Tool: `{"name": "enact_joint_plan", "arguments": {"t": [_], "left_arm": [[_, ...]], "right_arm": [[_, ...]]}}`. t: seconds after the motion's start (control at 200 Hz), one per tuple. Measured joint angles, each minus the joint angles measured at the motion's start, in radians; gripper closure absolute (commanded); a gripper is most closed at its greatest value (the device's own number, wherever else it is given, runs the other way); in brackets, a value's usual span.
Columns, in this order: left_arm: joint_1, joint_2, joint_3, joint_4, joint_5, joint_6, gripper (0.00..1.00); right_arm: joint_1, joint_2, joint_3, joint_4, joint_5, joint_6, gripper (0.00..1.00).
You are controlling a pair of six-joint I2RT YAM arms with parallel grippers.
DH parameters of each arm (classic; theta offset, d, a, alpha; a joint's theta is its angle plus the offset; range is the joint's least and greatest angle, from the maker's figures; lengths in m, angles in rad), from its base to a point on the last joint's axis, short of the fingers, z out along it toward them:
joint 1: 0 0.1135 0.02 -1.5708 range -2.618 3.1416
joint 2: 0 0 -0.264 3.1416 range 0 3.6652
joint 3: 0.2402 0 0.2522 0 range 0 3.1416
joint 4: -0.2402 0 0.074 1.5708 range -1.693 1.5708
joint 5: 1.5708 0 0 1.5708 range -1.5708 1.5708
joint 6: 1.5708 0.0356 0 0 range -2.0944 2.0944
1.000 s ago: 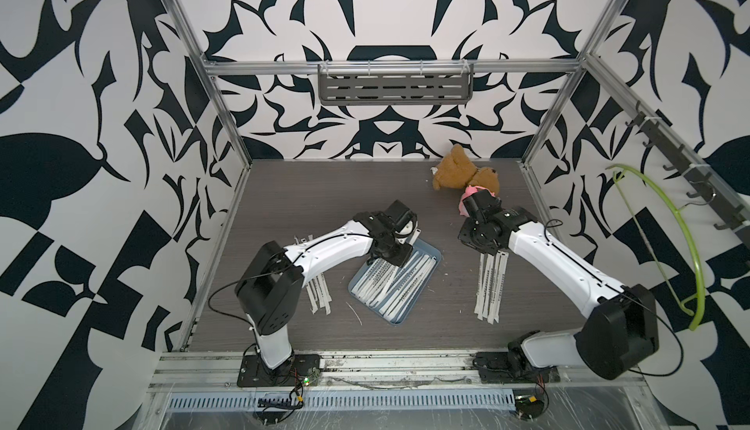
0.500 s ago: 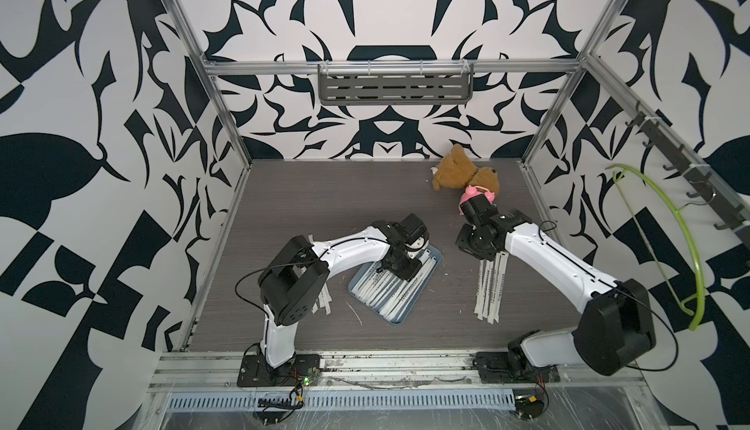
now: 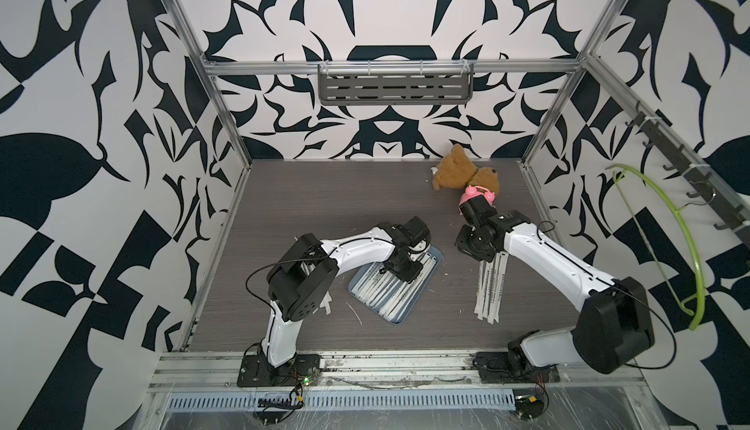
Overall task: Put the straws into the storage box
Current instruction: Place the straw in the storage box.
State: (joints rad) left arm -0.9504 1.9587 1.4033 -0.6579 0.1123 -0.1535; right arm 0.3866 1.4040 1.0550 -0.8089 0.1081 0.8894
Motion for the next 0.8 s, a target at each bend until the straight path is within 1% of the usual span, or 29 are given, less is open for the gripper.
{"name": "enact_joint_plan", "arguments": {"t": [0.055, 0.255, 0.405, 0.525, 0.58, 0.645, 0.75, 0.8], "left_arm": [[-0.006, 0.001, 0.002, -0.002, -0.001, -0.002, 0.86], [-0.016, 0.029, 0.011, -0.01, -0.014, -0.003, 0.81], [-0.017, 0.037, 0.016, -0.025, -0.029, -0.008, 0.7], [-0.017, 0.016, 0.018, -0.047, -0.067, -0.023, 0.69], [-0.016, -0.014, 0.016, -0.062, -0.091, -0.031, 0.68], [-0.014, -0.08, -0.006, -0.064, -0.124, -0.051, 0.67], [0.006, -0.244, -0.08, -0.063, -0.177, -0.103, 0.63], [0.035, -0.329, -0.129, -0.058, -0.204, -0.139, 0.6]], "right_arm": [[0.0, 0.0, 0.0, 0.0, 0.0, 0.002, 0.77], [0.0, 0.0, -0.002, 0.005, 0.0, 0.002, 0.77], [0.0, 0.0, -0.002, 0.006, -0.001, 0.002, 0.77], [0.0, 0.0, -0.003, 0.01, -0.002, 0.003, 0.77], [0.0, 0.005, -0.003, 0.015, -0.005, 0.003, 0.77], [0.0, 0.013, -0.003, 0.021, -0.008, 0.003, 0.77], [0.004, 0.035, -0.002, 0.027, -0.011, 0.002, 0.77], [0.009, 0.043, -0.002, 0.027, -0.011, 0.002, 0.77]]}}
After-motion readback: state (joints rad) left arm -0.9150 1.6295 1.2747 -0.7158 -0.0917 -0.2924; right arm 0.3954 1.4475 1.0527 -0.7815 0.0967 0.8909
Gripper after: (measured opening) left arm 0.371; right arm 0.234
